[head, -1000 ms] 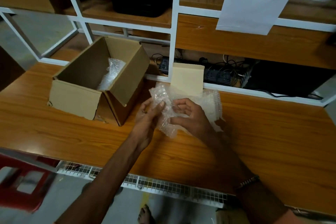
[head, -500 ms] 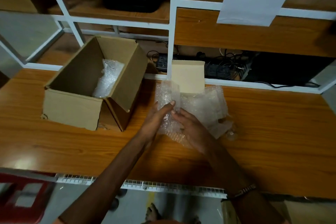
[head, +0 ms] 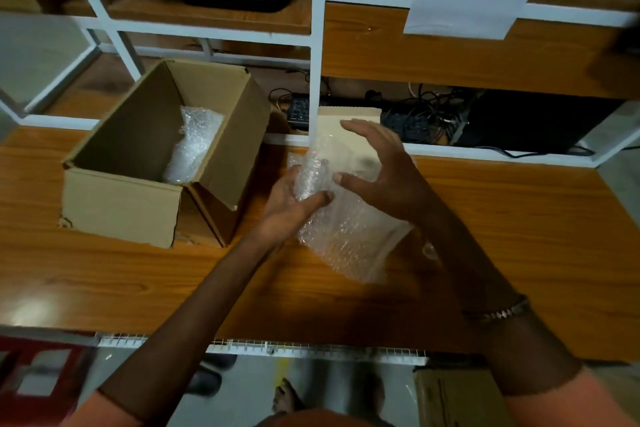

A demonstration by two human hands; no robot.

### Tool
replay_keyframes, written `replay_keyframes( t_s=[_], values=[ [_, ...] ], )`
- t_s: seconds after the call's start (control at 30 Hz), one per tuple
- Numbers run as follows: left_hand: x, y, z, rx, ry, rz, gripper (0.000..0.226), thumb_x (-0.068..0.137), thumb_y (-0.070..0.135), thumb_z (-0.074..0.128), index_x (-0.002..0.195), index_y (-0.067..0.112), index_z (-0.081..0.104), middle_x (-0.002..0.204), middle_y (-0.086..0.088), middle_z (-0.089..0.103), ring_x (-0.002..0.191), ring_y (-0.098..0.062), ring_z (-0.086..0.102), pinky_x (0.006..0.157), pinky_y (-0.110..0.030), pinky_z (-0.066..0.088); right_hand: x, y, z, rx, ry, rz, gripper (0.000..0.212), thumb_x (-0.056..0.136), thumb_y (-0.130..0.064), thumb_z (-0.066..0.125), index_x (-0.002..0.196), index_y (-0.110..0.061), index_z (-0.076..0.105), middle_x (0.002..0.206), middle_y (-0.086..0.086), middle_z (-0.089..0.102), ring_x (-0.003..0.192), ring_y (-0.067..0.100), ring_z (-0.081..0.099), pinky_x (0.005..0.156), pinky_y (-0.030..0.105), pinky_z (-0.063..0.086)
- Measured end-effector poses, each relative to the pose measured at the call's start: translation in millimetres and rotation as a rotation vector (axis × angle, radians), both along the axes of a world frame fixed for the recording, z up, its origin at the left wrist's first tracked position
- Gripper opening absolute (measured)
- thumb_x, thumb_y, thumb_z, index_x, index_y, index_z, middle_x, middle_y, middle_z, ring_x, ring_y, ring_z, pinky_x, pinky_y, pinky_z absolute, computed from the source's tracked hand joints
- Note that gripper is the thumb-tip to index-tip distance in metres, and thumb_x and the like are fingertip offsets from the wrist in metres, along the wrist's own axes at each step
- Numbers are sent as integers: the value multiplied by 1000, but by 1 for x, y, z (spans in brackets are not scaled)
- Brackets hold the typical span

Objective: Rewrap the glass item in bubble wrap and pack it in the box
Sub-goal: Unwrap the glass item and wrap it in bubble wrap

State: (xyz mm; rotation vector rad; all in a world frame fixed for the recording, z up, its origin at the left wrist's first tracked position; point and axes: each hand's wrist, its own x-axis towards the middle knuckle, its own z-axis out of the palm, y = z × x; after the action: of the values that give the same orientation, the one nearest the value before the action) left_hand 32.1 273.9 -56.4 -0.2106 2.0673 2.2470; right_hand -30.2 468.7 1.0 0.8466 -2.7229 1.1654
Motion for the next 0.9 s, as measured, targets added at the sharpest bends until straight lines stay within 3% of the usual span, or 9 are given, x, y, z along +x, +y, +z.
replay_keyframes(
  t_s=[0.07, 0.17, 0.23, 0.3, 0.47, 0.6, 0.67, 0.8, 0.9],
  values=[
    [-1, 2, 9, -85, 45, -56, 52, 92, 14, 82, 138, 17, 59, 125, -9, 74, 111, -25, 76, 94, -53, 64, -12, 2, 16, 192, -83, 224, 91, 86, -41, 85, 162, -38, 35, 170, -5, 33, 157, 18, 25, 124, 52, 29],
    [-4, 1, 22, -234, 83, -138, 60, 84, 23, 87, 137, 15, 62, 124, -8, 74, 110, -25, 76, 91, -52, 64, -33, 7, 35, 363, -291, 428, 83, 90, -40, 83, 160, -34, 40, 160, -5, 47, 141, 11, 48, 115, 35, 45],
    [-6, -1, 28, -340, 104, -195, 55, 86, 18, 88, 135, 14, 64, 121, -8, 74, 105, -25, 76, 89, -52, 65, -43, 12, 41, 302, -333, 447, 67, 87, -35, 86, 148, -29, 57, 141, -9, 64, 117, 0, 64, 98, 23, 55],
    [-8, 1, 34, -441, 140, -212, 52, 85, 20, 88, 132, 15, 65, 117, -6, 74, 100, -21, 77, 86, -52, 65, -47, 17, 43, 201, -396, 442, 57, 83, -32, 90, 134, -28, 67, 125, -12, 69, 104, 0, 69, 87, 19, 58],
    [-12, 18, 54, -709, 225, -131, 62, 80, 39, 92, 126, 21, 54, 112, 3, 72, 92, -11, 75, 81, -46, 65, -55, 32, 38, 24, -479, 407, 51, 79, -34, 93, 126, -34, 73, 123, -10, 74, 109, 9, 73, 97, 37, 62],
    [-13, 23, 63, -722, 272, -112, 72, 80, 31, 93, 123, 25, 35, 115, 9, 58, 92, -5, 66, 72, -33, 62, -52, 38, 43, -65, -494, 427, 51, 80, -27, 91, 126, -36, 71, 121, -13, 74, 107, 1, 72, 87, 19, 59],
    [-15, 27, 64, -777, 332, -90, 77, 79, 28, 95, 122, 26, 31, 114, 15, 49, 98, 1, 60, 76, -31, 59, -50, 37, 42, -69, -479, 405, 50, 82, -27, 91, 128, -31, 71, 118, -12, 74, 104, -1, 72, 82, 14, 57],
    [-20, 27, 66, -802, 380, -59, 84, 74, 34, 98, 124, 22, 31, 120, 10, 47, 103, -9, 62, 81, -39, 61, -52, 40, 33, -170, -605, 375, 39, 88, -21, 86, 124, -18, 72, 111, 5, 80, 100, 21, 78, 83, 35, 65],
    [-16, 24, 72, -633, 308, 5, 77, 78, 48, 92, 126, 20, 38, 126, 0, 55, 112, -12, 64, 87, -27, 61, -56, 49, 29, -310, -670, 380, 39, 89, -13, 83, 126, -14, 72, 115, 11, 78, 101, 27, 76, 79, 35, 63]
  ],
)
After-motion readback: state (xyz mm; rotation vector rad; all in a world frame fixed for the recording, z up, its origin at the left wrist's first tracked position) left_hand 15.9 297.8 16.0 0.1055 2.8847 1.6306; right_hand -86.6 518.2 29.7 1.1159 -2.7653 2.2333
